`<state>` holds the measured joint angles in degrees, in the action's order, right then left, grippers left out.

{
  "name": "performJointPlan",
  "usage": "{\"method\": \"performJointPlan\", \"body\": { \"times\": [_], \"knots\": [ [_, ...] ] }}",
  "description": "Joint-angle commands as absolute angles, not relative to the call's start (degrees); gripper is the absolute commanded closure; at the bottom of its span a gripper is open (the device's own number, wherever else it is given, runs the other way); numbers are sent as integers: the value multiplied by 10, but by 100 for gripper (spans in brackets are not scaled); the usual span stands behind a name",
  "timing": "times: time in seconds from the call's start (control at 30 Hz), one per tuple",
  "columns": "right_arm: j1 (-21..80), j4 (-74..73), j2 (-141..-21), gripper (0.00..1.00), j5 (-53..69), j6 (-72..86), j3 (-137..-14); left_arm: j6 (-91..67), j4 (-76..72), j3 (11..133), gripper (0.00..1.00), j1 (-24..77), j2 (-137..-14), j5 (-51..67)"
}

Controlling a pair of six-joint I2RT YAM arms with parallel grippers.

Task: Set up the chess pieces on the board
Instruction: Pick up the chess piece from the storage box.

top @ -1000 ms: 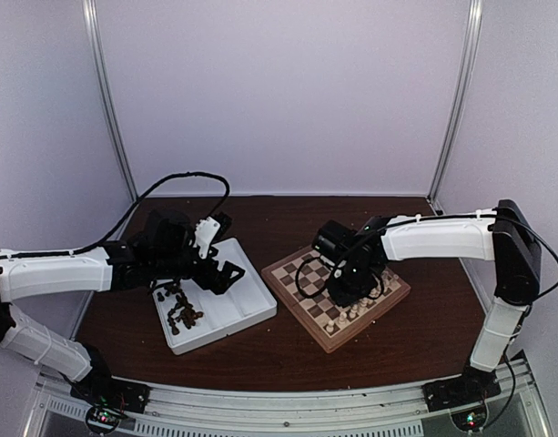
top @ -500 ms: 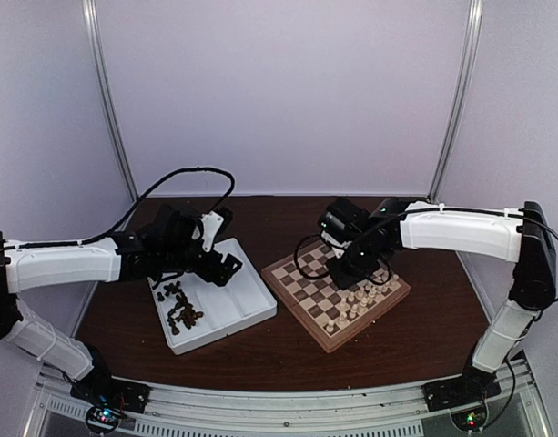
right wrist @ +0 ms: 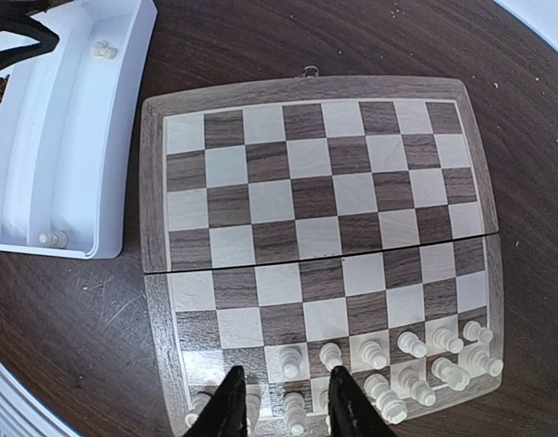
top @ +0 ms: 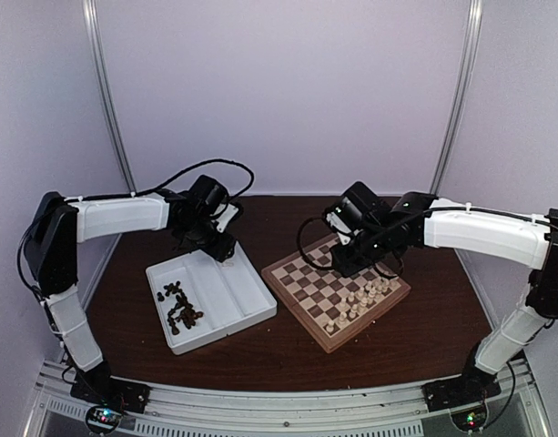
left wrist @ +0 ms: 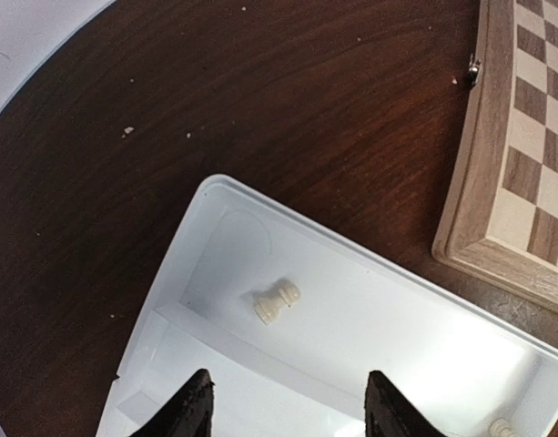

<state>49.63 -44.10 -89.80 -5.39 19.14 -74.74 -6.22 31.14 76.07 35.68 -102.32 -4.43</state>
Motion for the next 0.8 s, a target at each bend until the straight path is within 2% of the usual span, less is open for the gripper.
{"method": "performJointPlan", "body": {
  "times": [0.0, 0.2, 0.4, 0.63, 0.77],
  "knots": [
    [494, -435, -888, 69, -47, 157, -762, -6, 381, 803, 43, 354, -1071, -32],
    [492, -414, -861, 69, -34, 143, -738, 54, 415, 848, 43, 350, -1118, -50],
    [491, -398, -851, 69, -15, 140, -722, 80, 417, 860, 36, 331, -1146, -45],
    [490, -389, -843, 69, -14, 142, -706, 104, 423, 882, 36, 320, -1176, -9],
    [488, -390, -841, 69, -13, 143, -698, 113, 434, 910, 39, 311, -1196, -1]
  ]
}}
